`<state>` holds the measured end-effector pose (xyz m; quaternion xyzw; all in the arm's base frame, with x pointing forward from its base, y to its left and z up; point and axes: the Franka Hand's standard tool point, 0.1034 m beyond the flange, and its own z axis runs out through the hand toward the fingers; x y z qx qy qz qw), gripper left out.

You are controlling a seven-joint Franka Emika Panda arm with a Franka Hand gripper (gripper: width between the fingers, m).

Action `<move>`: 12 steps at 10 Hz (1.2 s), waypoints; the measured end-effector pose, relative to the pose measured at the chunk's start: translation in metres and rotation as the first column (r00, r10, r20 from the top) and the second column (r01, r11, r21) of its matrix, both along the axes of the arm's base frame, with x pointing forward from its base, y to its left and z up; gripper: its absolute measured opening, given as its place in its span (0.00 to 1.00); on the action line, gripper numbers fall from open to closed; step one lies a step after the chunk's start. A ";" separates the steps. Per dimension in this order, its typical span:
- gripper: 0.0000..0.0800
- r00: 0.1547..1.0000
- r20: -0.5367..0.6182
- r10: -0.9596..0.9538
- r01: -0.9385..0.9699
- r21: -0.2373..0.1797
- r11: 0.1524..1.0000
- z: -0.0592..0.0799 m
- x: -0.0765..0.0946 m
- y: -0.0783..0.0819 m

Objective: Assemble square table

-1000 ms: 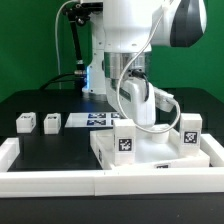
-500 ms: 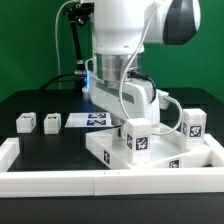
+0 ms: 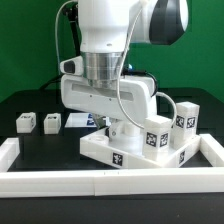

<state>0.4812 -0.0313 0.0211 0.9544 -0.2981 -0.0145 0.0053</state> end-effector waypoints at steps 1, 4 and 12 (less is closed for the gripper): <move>0.08 0.997 0.001 0.072 -0.072 0.001 0.997 0.000 0.000 -0.002; 0.08 0.965 -0.004 0.261 -0.261 0.000 0.965 0.000 0.000 -0.004; 0.08 0.636 -0.044 0.771 -0.772 -0.010 0.636 0.001 0.011 -0.008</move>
Offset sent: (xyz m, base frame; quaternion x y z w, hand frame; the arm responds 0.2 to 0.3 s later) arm 0.0000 0.0000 0.0000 0.0000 0.0000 -0.1938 0.9810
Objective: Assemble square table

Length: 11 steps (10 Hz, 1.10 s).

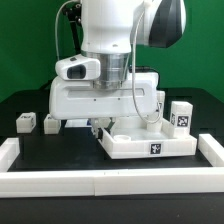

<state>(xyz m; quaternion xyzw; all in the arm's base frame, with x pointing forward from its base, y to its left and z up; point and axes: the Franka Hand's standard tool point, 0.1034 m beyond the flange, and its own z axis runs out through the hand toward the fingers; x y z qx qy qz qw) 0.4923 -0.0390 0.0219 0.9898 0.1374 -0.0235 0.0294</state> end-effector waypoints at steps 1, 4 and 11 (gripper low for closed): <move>0.08 0.997 -0.007 0.076 -0.076 -0.003 0.997 0.000 0.000 -0.001; 0.08 0.911 -0.029 0.412 -0.413 -0.026 0.910 0.000 0.022 0.008; 0.08 0.636 -0.103 0.765 -0.770 -0.028 0.637 -0.001 0.034 0.009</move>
Offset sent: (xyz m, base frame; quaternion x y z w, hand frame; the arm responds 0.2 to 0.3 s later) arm 0.0431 0.0350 -0.0034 -0.0008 0.0019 -0.3248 0.9458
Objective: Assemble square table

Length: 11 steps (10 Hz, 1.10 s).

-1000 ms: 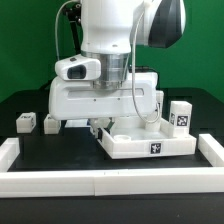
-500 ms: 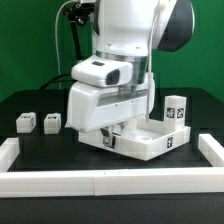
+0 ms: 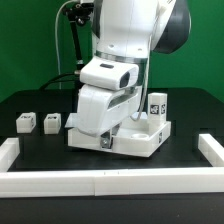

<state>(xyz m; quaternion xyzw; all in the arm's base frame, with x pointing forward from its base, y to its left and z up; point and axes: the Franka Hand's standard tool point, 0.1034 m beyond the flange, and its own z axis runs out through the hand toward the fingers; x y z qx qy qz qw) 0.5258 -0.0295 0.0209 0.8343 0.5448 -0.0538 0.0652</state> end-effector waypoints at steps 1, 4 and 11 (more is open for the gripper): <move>0.08 0.991 -0.018 0.135 -0.135 -0.010 0.991 0.000 0.004 0.002; 0.08 0.957 -0.050 0.284 -0.286 -0.022 0.958 -0.005 0.028 0.030; 0.08 0.957 -0.055 0.284 -0.286 -0.029 0.958 -0.010 0.047 0.045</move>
Offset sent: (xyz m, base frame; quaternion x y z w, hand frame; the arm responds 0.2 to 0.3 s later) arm 0.0419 0.0427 -0.0072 0.0075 -0.0082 -0.0371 0.9993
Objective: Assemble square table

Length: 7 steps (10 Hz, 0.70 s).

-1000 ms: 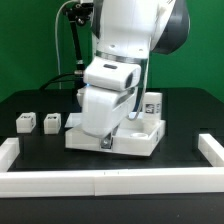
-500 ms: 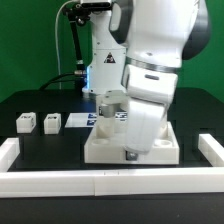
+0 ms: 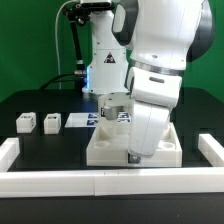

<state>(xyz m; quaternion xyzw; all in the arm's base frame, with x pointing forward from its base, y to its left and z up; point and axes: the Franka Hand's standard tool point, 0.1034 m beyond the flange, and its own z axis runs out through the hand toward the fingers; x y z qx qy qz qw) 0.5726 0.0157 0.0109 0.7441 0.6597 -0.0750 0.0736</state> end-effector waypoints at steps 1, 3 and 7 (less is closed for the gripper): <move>0.08 1.000 -0.009 0.016 -0.016 -0.004 1.000 0.000 0.001 0.004; 0.08 0.999 -0.024 0.041 -0.041 -0.003 0.999 0.000 0.012 0.022; 0.08 0.999 0.000 0.036 -0.036 0.005 0.999 0.001 0.036 0.042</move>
Offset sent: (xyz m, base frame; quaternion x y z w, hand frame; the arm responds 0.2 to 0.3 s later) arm 0.0321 0.0456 -0.0069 0.0011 0.0169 0.0024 0.9999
